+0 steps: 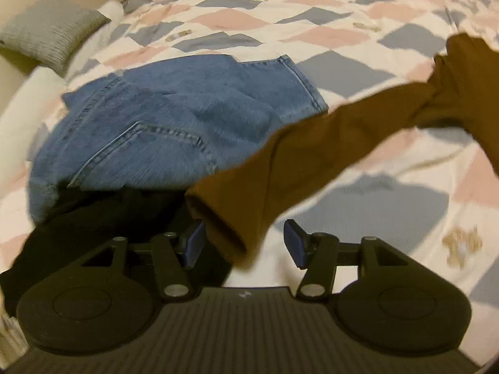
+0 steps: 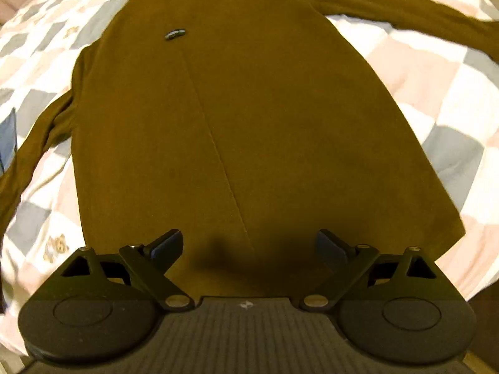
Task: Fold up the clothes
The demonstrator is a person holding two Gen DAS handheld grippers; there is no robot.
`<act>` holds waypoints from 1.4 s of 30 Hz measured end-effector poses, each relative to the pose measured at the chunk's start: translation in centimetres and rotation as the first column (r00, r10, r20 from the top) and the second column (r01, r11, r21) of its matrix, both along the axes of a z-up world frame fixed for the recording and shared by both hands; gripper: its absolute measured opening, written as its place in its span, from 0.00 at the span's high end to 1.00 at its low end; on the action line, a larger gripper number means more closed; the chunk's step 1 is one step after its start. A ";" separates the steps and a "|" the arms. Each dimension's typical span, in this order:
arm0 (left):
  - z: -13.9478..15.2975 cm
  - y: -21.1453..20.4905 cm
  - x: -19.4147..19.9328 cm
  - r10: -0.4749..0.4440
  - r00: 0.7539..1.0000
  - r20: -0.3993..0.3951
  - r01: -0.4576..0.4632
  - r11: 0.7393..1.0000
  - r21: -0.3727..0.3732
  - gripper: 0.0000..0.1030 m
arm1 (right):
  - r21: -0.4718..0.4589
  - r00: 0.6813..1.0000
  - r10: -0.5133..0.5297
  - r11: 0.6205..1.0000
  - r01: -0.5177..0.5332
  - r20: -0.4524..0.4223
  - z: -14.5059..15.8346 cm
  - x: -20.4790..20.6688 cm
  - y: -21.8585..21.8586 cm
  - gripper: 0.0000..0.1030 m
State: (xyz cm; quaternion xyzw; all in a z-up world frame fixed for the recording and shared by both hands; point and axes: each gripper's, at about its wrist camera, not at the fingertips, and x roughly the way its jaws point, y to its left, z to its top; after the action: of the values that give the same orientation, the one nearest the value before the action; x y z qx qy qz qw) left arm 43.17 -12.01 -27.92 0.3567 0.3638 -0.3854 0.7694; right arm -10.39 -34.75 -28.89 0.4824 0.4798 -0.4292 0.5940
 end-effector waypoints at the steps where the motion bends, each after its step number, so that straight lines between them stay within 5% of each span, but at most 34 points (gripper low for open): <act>1: -0.1 -0.4 0.7 0.005 1.000 -0.028 -0.005 1.000 -0.012 0.63 | 0.002 1.000 0.003 1.000 -0.003 0.000 -0.1 0.4 0.1 0.08; 2: 0.1 -0.8 1.4 0.019 0.998 -0.068 -0.021 0.999 -0.029 0.94 | 0.004 1.000 0.008 1.000 -0.008 0.001 -0.2 0.8 0.2 0.08; 6: 5.1 -0.2 4.7 0.121 0.970 -0.211 -0.175 0.951 -0.257 1.00 | -0.007 0.999 0.041 0.999 -0.041 0.016 0.0 1.8 0.1 0.08; 9: 9.8 1.7 8.5 0.245 0.906 -0.345 -0.381 0.825 -0.417 1.00 | -0.001 0.999 0.029 1.000 -0.029 0.018 -0.2 1.7 -0.3 0.08; 11: 11.2 2.5 11.7 0.315 0.847 -0.428 -0.501 0.744 -0.443 1.00 | 0.009 1.000 0.016 1.000 -0.016 0.015 -0.6 1.8 -0.6 0.08; 13: 11.4 2.6 14.5 0.369 0.795 -0.481 -0.579 0.700 -0.419 0.99 | 0.015 1.000 0.015 1.000 -0.015 0.009 -1.2 2.3 -0.9 0.08; 16: 10.2 0.6 16.9 0.412 0.769 -0.489 -0.600 0.728 -0.331 0.99 | 0.020 1.000 0.029 0.999 -0.029 0.007 -1.4 2.9 -1.1 0.08; 18: 8.6 -0.9 17.9 0.468 0.722 -0.509 -0.637 0.736 -0.227 0.98 | 0.017 0.999 0.042 0.999 -0.042 0.004 -1.3 3.3 -1.0 0.08; 20: 7.1 -1.2 19.0 0.553 0.622 -0.555 -0.714 0.691 -0.112 0.98 | 0.012 0.999 0.053 0.999 -0.053 -0.001 -1.2 3.5 -1.1 0.08; 22: 6.4 -0.3 20.3 0.583 0.501 -0.640 -0.798 0.597 -0.082 0.97 | 0.007 0.998 0.055 0.998 -0.055 -0.004 -1.2 3.5 -1.2 0.07; 23: 6.7 0.3 20.9 0.583 0.462 -0.668 -0.827 0.556 -0.087 0.97 | 0.006 0.999 0.052 0.999 -0.052 -0.003 -1.1 3.4 -1.2 0.07; 25: 7.6 1.5 21.8 0.569 0.440 -0.695 -0.850 0.514 -0.118 0.97 | 0.009 0.999 0.043 0.999 -0.043 -0.002 -1.2 3.4 -1.1 0.07; 26: 8.3 1.8 21.9 0.557 0.476 -0.681 -0.836 0.527 -0.153 0.96 | 0.012 0.999 0.037 0.999 -0.037 -0.001 -1.2 3.4 -1.0 0.06; 28: 10.5 1.9 21.1 0.541 0.639 -0.547 -0.742 0.621 -0.252 0.91 | 0.024 0.999 0.036 0.999 -0.036 0.000 -1.6 3.8 -0.9 0.06; 29: 11.4 1.2 19.2 0.501 0.774 -0.387 -0.616 0.736 -0.281 0.88 | 0.030 0.999 0.035 0.999 -0.035 0.001 -1.8 4.0 -0.8 0.06; 30: 12.4 0.6 17.3 0.428 0.878 -0.215 -0.475 0.835 -0.278 0.88 | 0.037 0.999 0.035 0.999 -0.035 0.001 -2.0 4.3 -0.8 0.06; 31: 13.1 -0.1 15.0 0.314 0.949 -0.040 -0.314 0.918 -0.242 0.88 | 0.043 0.999 0.035 0.998 -0.035 0.002 -2.1 4.5 -0.7 0.06; 32: 12.9 -0.6 11.7 0.145 0.982 0.119 -0.124 0.978 -0.165 0.85 | 0.050 0.999 0.035 0.998 -0.035 0.003 -2.3 4.7 -0.7 0.05; 33: 12.1 -0.8 8.4 -0.041 0.968 0.248 0.058 0.996 -0.061 0.74 | 0.056 0.999 0.034 0.998 -0.035 0.003 -2.5 4.9 -0.6 0.05; 34: 11.1 -0.8 5.1 -0.229 0.909 0.347 0.222 0.973 0.061 0.67 | 0.065 0.999 0.040 0.997 -0.041 0.004 -2.7 5.2 -0.6 0.05; 36: 8.0 0.1 0.1 -0.493 0.760 0.423 0.417 0.870 0.264 0.63 | 0.084 0.998 0.059 0.995 -0.059 0.009 -3.2 6.1 -0.5 0.05; 37: 6.4 0.6 -1.6 -0.574 0.692 0.437 0.463 0.818 0.342 0.63 | 0.089 0.997 0.073 0.993 -0.073 0.012 -3.3 6.5 -0.4 0.05; 42: 0.2 1.8 -2.5 -0.712 0.486 0.506 0.435 0.700 0.566 0.67 | 0.092 0.992 0.124 0.988 -0.125 0.021 -3.0 7.9 -0.3 0.02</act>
State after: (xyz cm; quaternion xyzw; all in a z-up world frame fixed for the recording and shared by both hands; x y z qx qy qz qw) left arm 40.68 -10.17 -27.67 0.7109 -0.0329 -0.3856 0.5872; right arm -2.47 -35.01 -31.93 0.4819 0.5240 -0.3648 0.6001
